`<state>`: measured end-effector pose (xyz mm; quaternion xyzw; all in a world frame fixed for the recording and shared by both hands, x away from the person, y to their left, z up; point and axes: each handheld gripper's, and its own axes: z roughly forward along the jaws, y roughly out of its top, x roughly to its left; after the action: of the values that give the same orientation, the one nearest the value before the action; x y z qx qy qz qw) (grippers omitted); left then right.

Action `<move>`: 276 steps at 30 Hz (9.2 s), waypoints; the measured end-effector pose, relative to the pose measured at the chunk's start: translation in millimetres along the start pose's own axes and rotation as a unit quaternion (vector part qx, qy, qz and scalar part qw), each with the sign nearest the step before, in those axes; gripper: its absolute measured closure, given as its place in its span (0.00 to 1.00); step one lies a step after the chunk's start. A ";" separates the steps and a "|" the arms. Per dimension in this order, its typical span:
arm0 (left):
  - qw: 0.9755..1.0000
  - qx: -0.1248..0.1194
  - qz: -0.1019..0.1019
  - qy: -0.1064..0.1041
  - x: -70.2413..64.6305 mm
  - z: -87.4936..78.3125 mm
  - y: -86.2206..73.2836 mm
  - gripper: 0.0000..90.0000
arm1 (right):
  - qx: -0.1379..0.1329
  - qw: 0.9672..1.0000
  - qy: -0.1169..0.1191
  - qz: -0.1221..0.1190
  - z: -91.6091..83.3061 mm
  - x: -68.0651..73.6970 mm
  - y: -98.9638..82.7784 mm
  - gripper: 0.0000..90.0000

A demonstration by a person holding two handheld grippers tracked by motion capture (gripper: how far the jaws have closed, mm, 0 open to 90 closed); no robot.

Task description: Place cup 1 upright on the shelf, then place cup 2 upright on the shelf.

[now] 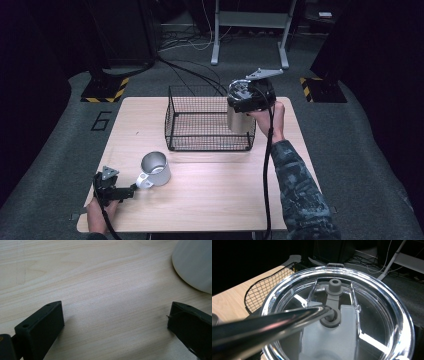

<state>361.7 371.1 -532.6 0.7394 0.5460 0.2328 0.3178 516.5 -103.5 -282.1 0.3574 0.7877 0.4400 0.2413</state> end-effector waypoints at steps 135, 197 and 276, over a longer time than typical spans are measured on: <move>1.000 0.000 -0.001 0.000 -0.2 0.1 0.0 0.01 | 0.113 0.991 -0.010 0.070 77.4 -23.4 -35.7 0.00; 1.000 0.008 0.005 0.001 1.1 -0.4 1.4 0.01 | 0.125 0.979 -0.105 0.120 -40.0 -11.1 -310.3 0.00; 0.996 0.042 0.066 -0.041 -93.7 -14.6 113.1 0.06 | 0.125 0.984 -0.080 0.102 -45.8 -13.5 -313.9 0.00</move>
<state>398.6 261.9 -440.4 0.7952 0.4919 0.1998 0.2927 383.1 -249.9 -530.2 0.4971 0.7742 0.3303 0.2107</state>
